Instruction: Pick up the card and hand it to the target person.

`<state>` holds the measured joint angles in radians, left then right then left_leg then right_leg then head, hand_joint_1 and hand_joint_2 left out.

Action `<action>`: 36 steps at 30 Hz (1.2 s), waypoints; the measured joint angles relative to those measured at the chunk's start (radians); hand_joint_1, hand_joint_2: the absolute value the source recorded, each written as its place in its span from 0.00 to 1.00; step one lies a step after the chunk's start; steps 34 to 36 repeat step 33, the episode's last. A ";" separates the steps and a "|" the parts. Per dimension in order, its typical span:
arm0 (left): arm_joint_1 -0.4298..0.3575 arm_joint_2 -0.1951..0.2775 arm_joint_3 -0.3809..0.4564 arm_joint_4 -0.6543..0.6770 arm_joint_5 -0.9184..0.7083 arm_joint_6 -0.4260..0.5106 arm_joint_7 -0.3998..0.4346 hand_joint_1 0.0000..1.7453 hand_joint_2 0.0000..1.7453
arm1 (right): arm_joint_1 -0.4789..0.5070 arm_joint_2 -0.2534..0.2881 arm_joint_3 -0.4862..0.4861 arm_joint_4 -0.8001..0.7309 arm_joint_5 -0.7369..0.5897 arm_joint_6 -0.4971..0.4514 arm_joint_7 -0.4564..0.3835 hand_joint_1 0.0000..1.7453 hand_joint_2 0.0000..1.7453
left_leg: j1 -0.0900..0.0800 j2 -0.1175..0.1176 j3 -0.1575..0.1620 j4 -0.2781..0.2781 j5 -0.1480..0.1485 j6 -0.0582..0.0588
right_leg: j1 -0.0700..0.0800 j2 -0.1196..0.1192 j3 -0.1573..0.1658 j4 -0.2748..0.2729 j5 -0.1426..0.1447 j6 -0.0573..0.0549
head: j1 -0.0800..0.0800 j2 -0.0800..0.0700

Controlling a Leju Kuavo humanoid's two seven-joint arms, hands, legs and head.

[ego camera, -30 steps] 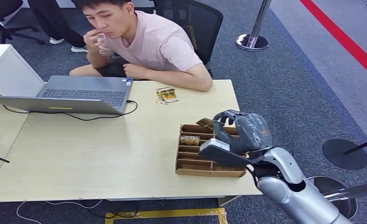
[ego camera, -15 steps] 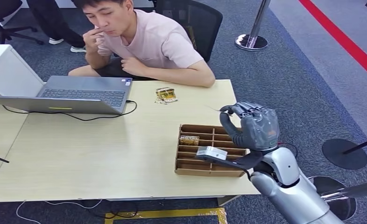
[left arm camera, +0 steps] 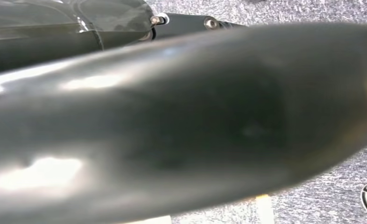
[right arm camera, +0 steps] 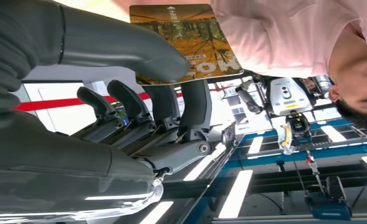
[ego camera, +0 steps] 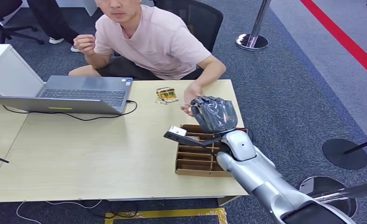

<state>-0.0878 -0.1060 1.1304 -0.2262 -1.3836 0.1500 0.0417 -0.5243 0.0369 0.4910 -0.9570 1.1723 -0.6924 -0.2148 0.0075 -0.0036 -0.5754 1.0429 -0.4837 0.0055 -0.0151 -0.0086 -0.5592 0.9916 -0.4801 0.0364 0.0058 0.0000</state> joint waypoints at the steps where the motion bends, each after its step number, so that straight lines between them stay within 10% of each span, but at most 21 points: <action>1: 0.000 0.000 0.000 0.000 0.000 -0.002 0.000 0.00 0.00 | -0.009 0.005 0.000 0.019 0.000 0.000 0.004 0.84 1.00 | 0.000 0.000 0.000 0.000 0.000 0.000 | 0.000 0.000 0.000 0.000 0.000 0.000 | 0.000 0.000; 4: 0.000 0.001 -0.001 0.000 -0.004 -0.008 0.000 0.00 0.00 | -0.030 0.015 0.000 0.066 -0.002 0.000 0.009 0.84 1.00 | 0.000 0.000 0.000 0.000 0.000 0.000 | 0.000 0.000 0.000 0.000 0.000 0.000 | 0.000 0.000; 5: 0.000 0.001 -0.001 0.000 -0.007 -0.011 0.000 0.00 0.00 | -0.037 0.018 0.000 0.079 -0.003 -0.001 0.009 0.63 1.00 | 0.000 0.000 0.000 0.000 0.000 0.000 | 0.000 0.000 0.000 0.000 0.000 0.000 | 0.000 0.000; 8: 0.000 0.001 -0.001 0.000 -0.013 -0.023 0.000 0.00 0.75 | -0.057 0.026 0.000 0.117 -0.006 -0.001 0.008 0.00 1.00 | 0.000 0.000 0.000 0.000 0.000 0.000 | 0.000 0.000 0.000 0.000 0.000 0.000 | 0.000 0.000; 9: 0.000 0.001 -0.001 0.000 -0.015 -0.027 0.000 0.00 0.75 | -0.063 0.028 0.000 0.129 -0.008 -0.001 0.007 0.00 1.00 | 0.000 0.000 0.000 0.000 0.000 0.000 | 0.000 0.000 0.000 0.000 0.000 0.000 | 0.000 0.000; 12: 0.000 0.003 -0.002 0.000 -0.018 -0.037 -0.008 0.00 0.00 | -0.078 0.038 0.000 0.164 -0.015 -0.001 0.002 0.00 1.00 | 0.000 0.000 0.000 0.000 0.000 0.000 | 0.000 0.000 0.000 0.000 0.000 0.000 | 0.000 0.000; 25: 0.001 0.008 -0.002 0.000 0.002 -0.020 -0.014 0.00 0.00 | -0.110 0.047 -0.050 0.220 -0.051 -0.002 -0.017 0.00 1.00 | 0.000 0.000 0.000 0.000 0.000 0.000 | 0.000 0.000 0.000 0.000 0.000 0.000 | 0.000 0.000; 36: 0.001 0.008 -0.001 0.000 0.006 -0.014 -0.010 0.00 0.00 | -0.142 0.018 -0.167 0.200 -0.344 0.064 -0.050 0.00 1.00 | 0.000 0.000 0.000 0.000 0.000 0.000 | 0.000 -0.001 0.000 0.000 0.000 0.000 | 0.000 0.000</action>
